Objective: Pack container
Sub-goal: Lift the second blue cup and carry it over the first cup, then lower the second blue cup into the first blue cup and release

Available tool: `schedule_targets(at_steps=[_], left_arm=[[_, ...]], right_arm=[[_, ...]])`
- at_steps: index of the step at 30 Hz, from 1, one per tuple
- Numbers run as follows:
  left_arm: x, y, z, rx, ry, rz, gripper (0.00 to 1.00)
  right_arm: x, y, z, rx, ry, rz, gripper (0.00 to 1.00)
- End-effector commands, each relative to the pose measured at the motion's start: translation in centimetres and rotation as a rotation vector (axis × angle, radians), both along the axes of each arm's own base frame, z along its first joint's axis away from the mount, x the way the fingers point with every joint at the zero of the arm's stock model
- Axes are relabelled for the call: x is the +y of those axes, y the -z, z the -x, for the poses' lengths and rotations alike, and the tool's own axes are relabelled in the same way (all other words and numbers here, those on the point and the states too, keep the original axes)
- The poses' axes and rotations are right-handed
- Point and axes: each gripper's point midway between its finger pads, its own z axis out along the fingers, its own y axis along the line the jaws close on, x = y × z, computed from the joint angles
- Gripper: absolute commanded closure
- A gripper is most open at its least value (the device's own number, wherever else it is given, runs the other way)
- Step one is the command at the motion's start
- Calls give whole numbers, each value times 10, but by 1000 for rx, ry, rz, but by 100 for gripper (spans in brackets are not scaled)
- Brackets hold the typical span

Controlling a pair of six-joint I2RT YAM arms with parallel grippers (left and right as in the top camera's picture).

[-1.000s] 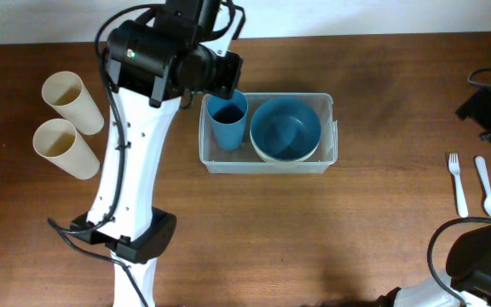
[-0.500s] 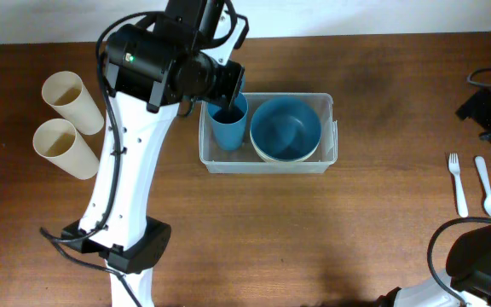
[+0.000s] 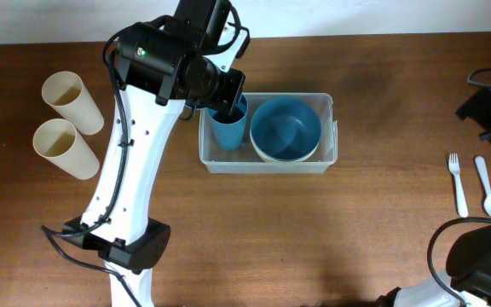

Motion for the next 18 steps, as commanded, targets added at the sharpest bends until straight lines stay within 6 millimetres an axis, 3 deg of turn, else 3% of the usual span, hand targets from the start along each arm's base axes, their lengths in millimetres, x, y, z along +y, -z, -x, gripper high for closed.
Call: schedule_targets(at_steps=[1,8,14,18], left_arm=[[1,-2,6,2,19,3,98],[2,12,7,49,19,-20,98],[2,13,8,52,19,-22,98],[2,13,8,52,19,-22,81]], right_arm=[[0,2,1,6,11,-5,1],[0,2,1,6,11,-5,1],[0,2,1,6,11,-5,1],[0,2,1,6,11,-5,1]])
